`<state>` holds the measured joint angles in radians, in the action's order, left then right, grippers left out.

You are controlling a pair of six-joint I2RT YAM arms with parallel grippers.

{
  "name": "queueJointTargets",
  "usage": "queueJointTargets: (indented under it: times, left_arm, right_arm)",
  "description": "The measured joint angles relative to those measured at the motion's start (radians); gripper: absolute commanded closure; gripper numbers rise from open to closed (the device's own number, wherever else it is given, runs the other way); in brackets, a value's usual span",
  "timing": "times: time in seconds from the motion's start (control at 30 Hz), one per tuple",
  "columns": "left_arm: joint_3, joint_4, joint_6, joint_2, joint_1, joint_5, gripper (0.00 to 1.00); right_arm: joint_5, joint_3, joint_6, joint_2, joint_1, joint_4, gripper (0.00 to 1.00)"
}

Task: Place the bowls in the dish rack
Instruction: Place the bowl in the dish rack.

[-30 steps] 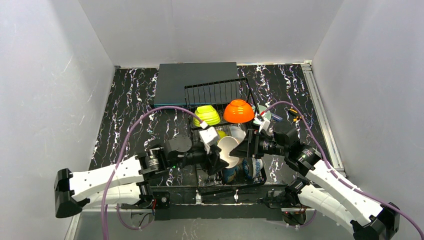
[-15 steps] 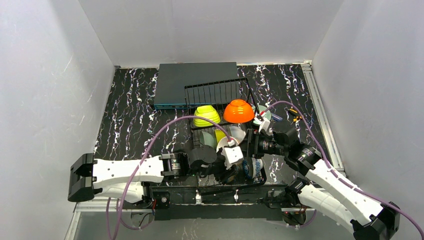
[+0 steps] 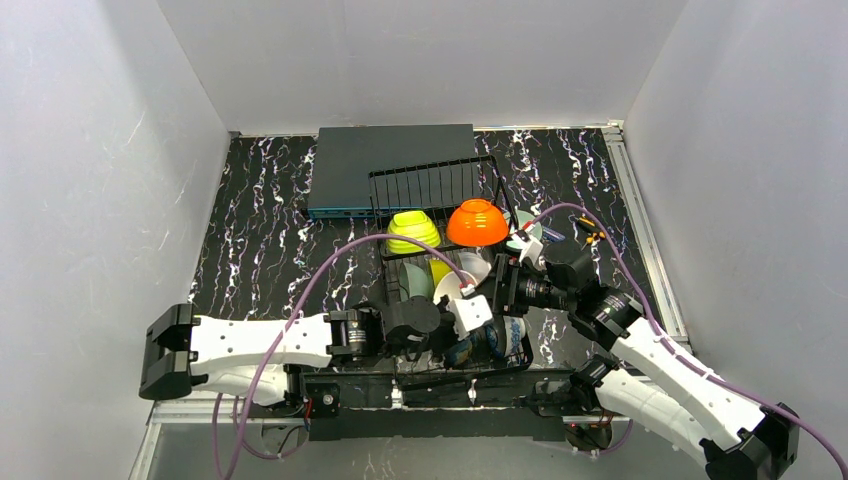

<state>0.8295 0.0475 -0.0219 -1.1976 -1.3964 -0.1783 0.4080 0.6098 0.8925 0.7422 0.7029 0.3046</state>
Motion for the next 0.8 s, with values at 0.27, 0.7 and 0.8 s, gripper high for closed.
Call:
queueJointTargets:
  times: [0.27,0.7,0.8]
  left_arm:
    - [-0.047,-0.035,0.1,0.146,-0.005,-0.05,1.0]
    - [-0.165,-0.151,0.534,0.476,0.006,-0.182,1.0]
    - [-0.249,-0.126,0.65,0.53,0.006,-0.183,1.0]
  right_arm:
    - [0.008,0.018,-0.02,-0.027,0.006,-0.047,0.05]
    - [0.012,0.039,-0.091,-0.037,0.006,-0.061,0.01]
    - [0.012,0.039,-0.096,-0.037,0.006,-0.059,0.01]
